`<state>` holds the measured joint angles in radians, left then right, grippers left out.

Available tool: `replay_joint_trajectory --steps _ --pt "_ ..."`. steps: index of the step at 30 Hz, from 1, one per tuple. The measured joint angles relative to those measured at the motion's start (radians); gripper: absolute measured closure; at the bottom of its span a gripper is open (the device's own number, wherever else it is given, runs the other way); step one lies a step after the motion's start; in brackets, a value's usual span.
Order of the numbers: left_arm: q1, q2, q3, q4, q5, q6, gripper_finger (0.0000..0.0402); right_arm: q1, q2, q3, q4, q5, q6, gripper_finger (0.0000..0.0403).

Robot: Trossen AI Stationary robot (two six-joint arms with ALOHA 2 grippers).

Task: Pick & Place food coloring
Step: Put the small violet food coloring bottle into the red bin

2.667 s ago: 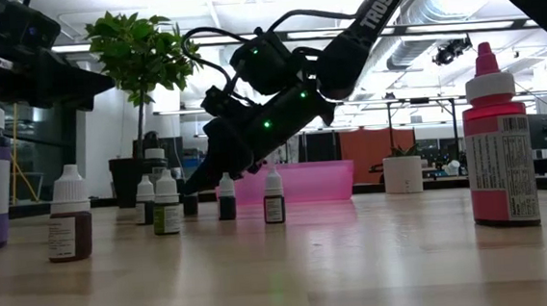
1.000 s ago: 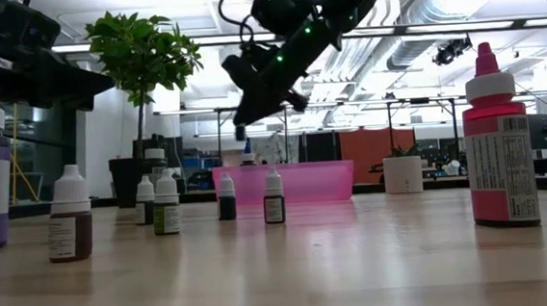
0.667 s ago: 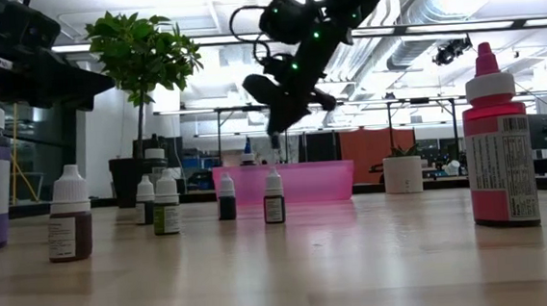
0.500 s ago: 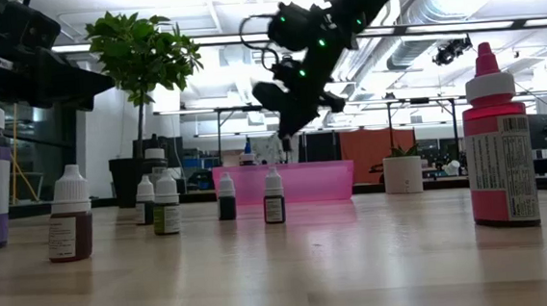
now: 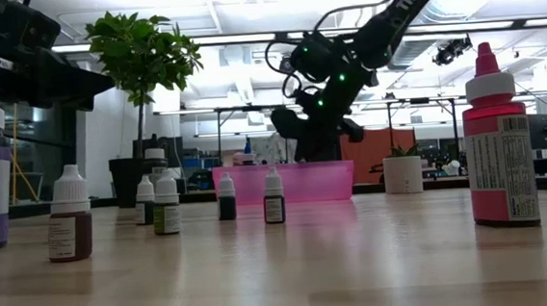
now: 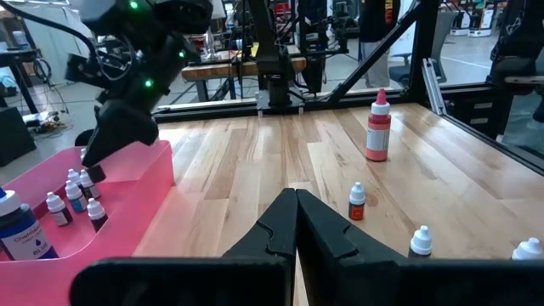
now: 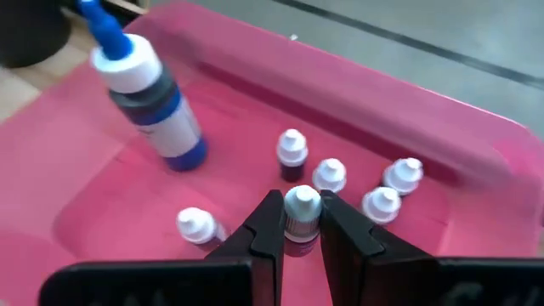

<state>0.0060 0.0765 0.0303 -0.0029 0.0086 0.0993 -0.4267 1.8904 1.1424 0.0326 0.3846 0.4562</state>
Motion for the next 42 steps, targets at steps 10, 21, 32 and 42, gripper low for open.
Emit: replay_joint_trajectory --steps 10,21,32,42 --pt "0.000 0.000 0.000 0.000 0.000 0.000 0.0401 0.002 0.000 -0.083 0.109 0.084 0.016 0.0357" --pt "0.000 0.000 0.000 0.000 0.000 0.000 0.0401 0.015 0.002 -0.099 0.129 0.114 0.016 0.0357" --pt "0.000 0.000 0.000 0.000 -0.001 0.000 0.0401 0.013 0.049 -0.099 0.175 0.071 0.016 0.0358" --pt "0.000 0.000 0.000 0.000 -0.001 0.000 0.0401 0.010 0.086 -0.098 0.218 0.053 0.015 0.0357"
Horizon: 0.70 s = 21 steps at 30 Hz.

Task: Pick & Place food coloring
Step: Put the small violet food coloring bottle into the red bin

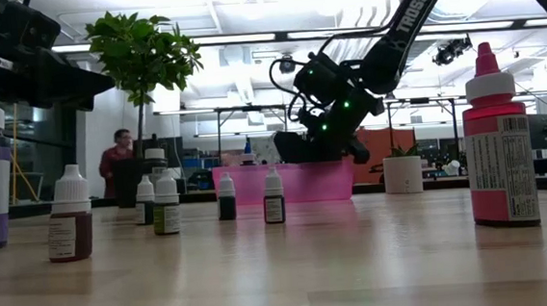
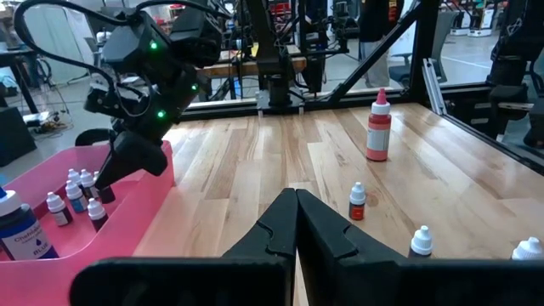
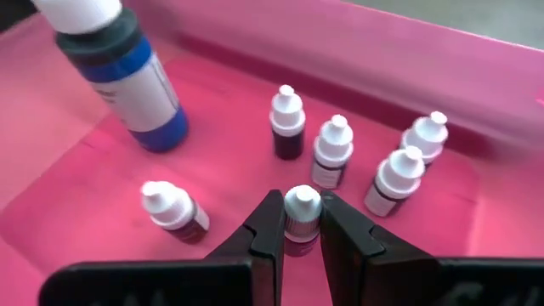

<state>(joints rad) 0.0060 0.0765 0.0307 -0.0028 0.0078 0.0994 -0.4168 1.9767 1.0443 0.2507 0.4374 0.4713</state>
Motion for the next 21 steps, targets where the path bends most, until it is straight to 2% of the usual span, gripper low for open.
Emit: replay_joint_trajectory --steps 4,13,21 --pt "0.000 0.000 0.000 0.000 0.000 0.000 0.0401 0.001 0.000 0.000 0.011 -0.002 -0.002 0.0354" --pt "0.000 0.000 0.000 0.000 0.000 0.000 0.0401 -0.002 0.001 0.000 0.010 0.000 -0.007 0.0307" --pt "0.000 0.000 0.000 0.000 0.000 0.000 0.0401 -0.002 0.001 0.000 0.009 0.001 -0.043 0.0303"
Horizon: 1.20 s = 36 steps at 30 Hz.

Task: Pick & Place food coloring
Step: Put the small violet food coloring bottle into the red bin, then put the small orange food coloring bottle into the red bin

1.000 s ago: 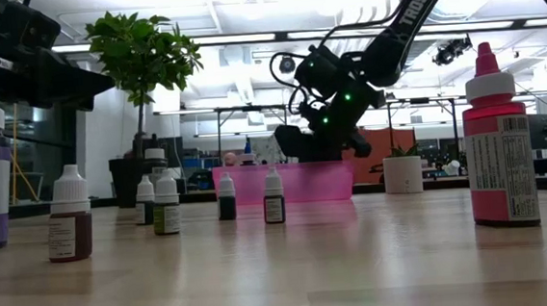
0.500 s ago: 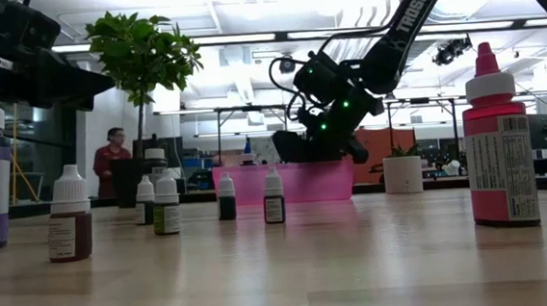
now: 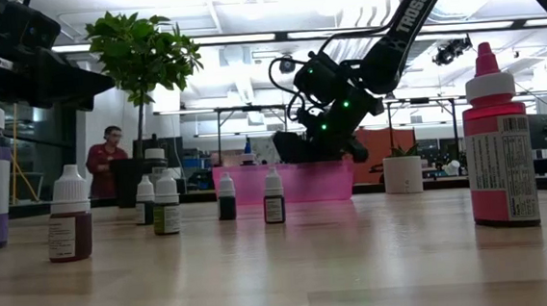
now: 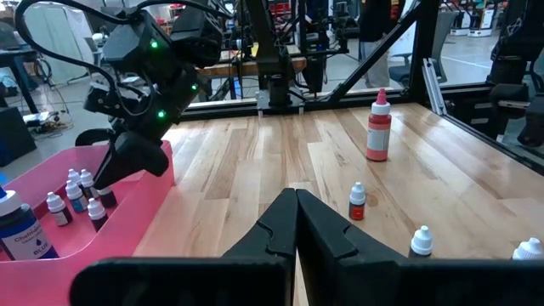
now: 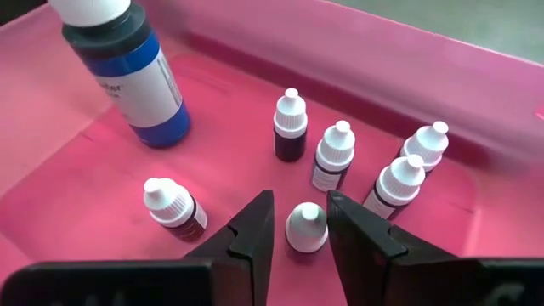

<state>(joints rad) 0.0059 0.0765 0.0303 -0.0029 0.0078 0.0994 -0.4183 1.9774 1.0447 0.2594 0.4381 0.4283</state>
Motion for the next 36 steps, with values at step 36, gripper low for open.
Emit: replay_joint_trajectory --steps 36 --pt "0.000 0.000 0.000 0.000 0.000 0.000 0.0401 0.029 -0.312 0.083 -0.153 -0.068 -0.379 0.0295"
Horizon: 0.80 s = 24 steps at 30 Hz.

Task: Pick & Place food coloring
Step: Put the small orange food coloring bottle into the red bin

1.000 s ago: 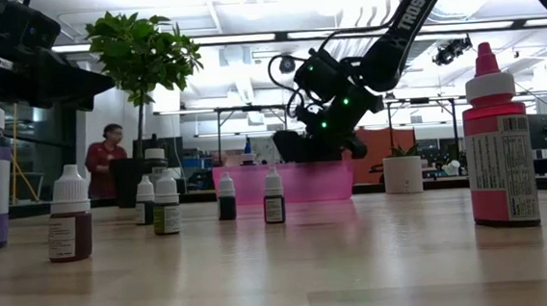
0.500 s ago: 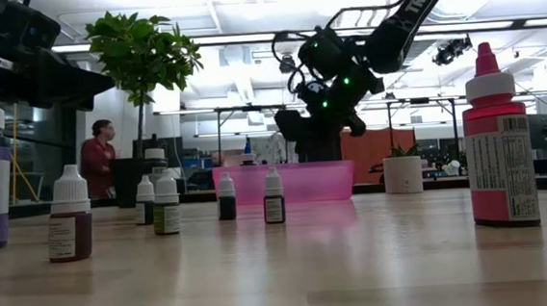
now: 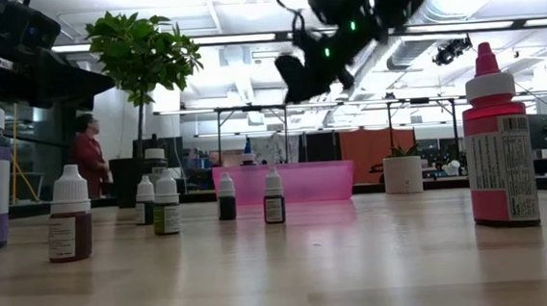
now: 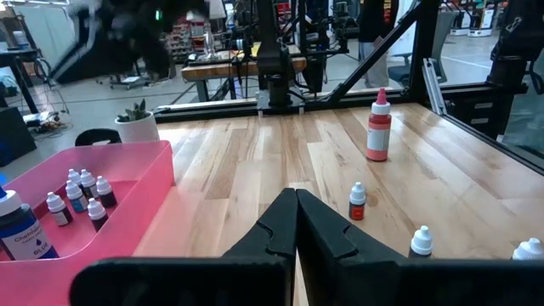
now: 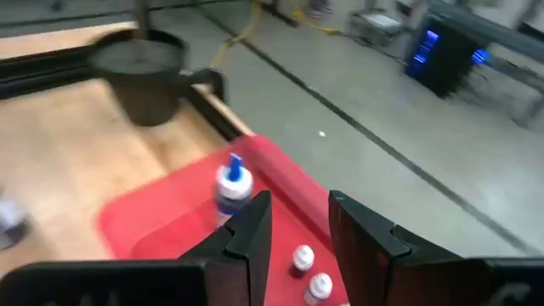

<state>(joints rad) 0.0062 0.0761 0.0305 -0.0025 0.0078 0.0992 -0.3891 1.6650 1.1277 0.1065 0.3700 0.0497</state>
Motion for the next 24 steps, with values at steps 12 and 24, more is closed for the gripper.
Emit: replay_joint_trajectory --steps 12,24 --pt "0.000 0.000 0.000 0.000 0.000 0.000 0.0401 0.056 -0.003 0.373 -0.515 -0.251 -0.196 0.0295" --pt "0.000 0.000 0.000 0.000 0.000 0.000 0.0401 0.185 0.094 0.708 -0.931 -0.280 -0.305 0.0295"
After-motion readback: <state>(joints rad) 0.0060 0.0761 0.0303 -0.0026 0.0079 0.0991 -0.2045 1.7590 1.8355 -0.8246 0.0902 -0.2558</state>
